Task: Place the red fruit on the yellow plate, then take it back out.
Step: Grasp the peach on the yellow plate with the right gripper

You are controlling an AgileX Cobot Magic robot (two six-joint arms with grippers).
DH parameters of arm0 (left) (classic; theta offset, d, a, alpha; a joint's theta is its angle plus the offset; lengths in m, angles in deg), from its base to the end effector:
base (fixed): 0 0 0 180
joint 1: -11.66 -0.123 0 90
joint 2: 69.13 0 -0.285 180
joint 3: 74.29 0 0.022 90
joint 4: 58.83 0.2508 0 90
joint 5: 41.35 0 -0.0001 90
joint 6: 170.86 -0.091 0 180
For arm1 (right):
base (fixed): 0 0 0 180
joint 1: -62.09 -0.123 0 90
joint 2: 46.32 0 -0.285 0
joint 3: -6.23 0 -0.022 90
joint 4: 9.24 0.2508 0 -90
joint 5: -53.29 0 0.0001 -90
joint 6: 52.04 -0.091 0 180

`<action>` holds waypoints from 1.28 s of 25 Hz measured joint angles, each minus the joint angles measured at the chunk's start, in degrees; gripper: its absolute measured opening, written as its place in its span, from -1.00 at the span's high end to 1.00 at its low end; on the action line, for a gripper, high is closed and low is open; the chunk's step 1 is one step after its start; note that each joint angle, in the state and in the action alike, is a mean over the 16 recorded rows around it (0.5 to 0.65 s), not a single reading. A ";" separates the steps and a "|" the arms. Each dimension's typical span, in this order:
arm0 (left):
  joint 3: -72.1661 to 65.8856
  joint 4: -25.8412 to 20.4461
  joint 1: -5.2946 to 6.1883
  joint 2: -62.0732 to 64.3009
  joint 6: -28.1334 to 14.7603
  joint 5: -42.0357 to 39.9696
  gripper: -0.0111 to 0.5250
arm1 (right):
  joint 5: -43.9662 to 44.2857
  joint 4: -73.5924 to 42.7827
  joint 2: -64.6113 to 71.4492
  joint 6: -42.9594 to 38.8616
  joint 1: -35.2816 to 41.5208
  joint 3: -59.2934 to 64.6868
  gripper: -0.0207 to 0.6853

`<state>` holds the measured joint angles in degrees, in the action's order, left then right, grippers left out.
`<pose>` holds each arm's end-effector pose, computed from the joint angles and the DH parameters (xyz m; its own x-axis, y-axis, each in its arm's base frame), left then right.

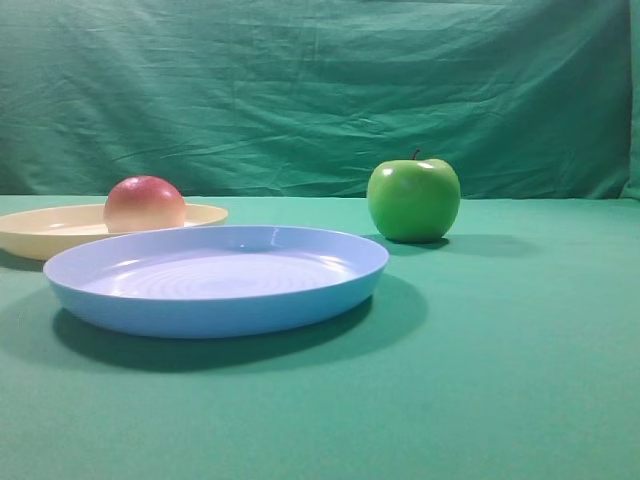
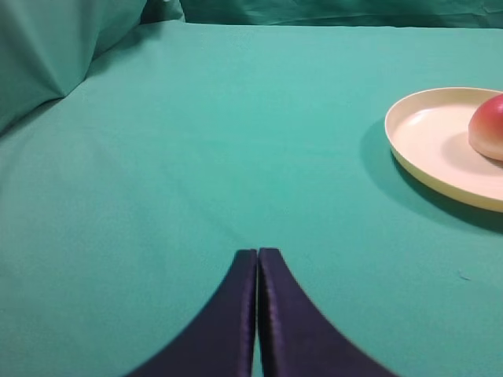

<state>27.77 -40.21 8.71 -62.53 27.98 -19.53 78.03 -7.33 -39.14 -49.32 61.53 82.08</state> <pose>0.0510 0.0135 0.1776 -0.2595 -0.0389 -0.9650 -0.1721 0.9851 0.0066 0.0501 0.0018 0.1830 -0.3045 -0.0202 -0.9523 -0.0283 0.9995 -0.0121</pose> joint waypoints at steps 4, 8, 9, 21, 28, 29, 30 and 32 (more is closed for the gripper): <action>0.00 0.00 0.00 0.00 0.00 0.00 0.96 | -0.72 0.03 0.00 0.00 0.00 1.83 0.94; 0.00 0.00 0.00 0.00 0.00 0.00 0.96 | -1.15 0.08 0.00 0.00 0.00 2.45 0.94; 0.00 0.00 0.00 0.00 0.00 0.00 0.96 | -1.26 0.16 0.00 -0.01 0.00 2.47 0.94; 0.00 0.00 0.00 0.00 0.00 0.00 0.96 | -3.26 4.15 0.00 -0.01 0.00 1.67 0.94; 0.00 0.00 0.00 0.00 0.00 0.00 0.96 | -2.37 6.01 0.00 1.22 0.00 -4.56 0.94; 0.00 0.00 0.00 0.00 0.00 0.00 0.96 | -1.72 6.05 0.05 1.49 0.00 -6.03 0.94; 0.00 0.00 0.00 0.00 0.00 0.00 0.96 | -0.91 6.06 0.20 1.77 0.00 -7.64 0.94; 0.00 0.00 0.00 0.00 0.00 0.00 0.96 | 1.10 6.03 0.81 2.34 0.00 -11.23 0.94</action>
<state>27.77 -40.21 8.71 -62.53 27.98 -19.53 79.13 -1.30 -38.32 -46.98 61.53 70.85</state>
